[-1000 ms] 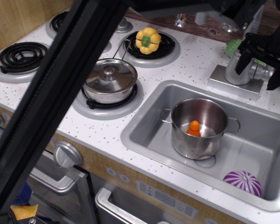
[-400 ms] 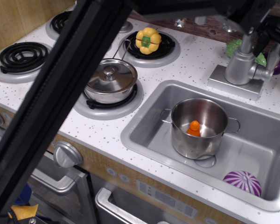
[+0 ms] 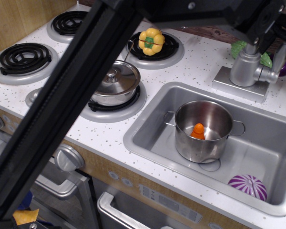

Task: Turn lever vertical to front

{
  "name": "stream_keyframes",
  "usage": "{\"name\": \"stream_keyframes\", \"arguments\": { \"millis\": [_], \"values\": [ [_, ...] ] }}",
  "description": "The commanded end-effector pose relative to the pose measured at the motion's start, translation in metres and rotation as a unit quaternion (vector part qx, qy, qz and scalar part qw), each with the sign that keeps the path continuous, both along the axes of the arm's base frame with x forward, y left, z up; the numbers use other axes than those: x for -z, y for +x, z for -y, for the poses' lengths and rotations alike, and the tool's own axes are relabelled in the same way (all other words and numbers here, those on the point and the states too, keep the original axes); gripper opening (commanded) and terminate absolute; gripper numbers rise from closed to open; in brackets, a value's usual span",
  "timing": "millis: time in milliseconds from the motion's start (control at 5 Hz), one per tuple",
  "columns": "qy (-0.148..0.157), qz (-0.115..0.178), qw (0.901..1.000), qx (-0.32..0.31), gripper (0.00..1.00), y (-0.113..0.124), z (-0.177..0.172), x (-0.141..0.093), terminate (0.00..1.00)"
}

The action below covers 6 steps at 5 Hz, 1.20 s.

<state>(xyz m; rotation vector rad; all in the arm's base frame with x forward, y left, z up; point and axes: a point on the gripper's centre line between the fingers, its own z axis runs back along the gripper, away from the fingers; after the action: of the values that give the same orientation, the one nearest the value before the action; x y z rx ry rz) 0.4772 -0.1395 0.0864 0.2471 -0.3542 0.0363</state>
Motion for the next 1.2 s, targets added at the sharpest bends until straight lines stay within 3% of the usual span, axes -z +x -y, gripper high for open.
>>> {"name": "stream_keyframes", "arguments": {
  "millis": [0,200,600,800,1000],
  "values": [
    [-0.021,0.051,0.9985,-0.006,1.0,0.009,-0.003,-0.029,0.0],
    [-0.029,0.052,0.9979,-0.025,0.0,0.006,0.0,-0.03,0.0],
    [-0.066,0.051,0.9919,-0.096,0.0,-0.022,0.006,-0.024,0.0],
    [-0.089,0.035,0.9869,-0.13,0.0,-0.04,0.002,-0.014,0.0],
    [-0.105,-0.003,0.9849,-0.138,0.0,-0.048,-0.009,-0.005,0.0]
  ]
}}
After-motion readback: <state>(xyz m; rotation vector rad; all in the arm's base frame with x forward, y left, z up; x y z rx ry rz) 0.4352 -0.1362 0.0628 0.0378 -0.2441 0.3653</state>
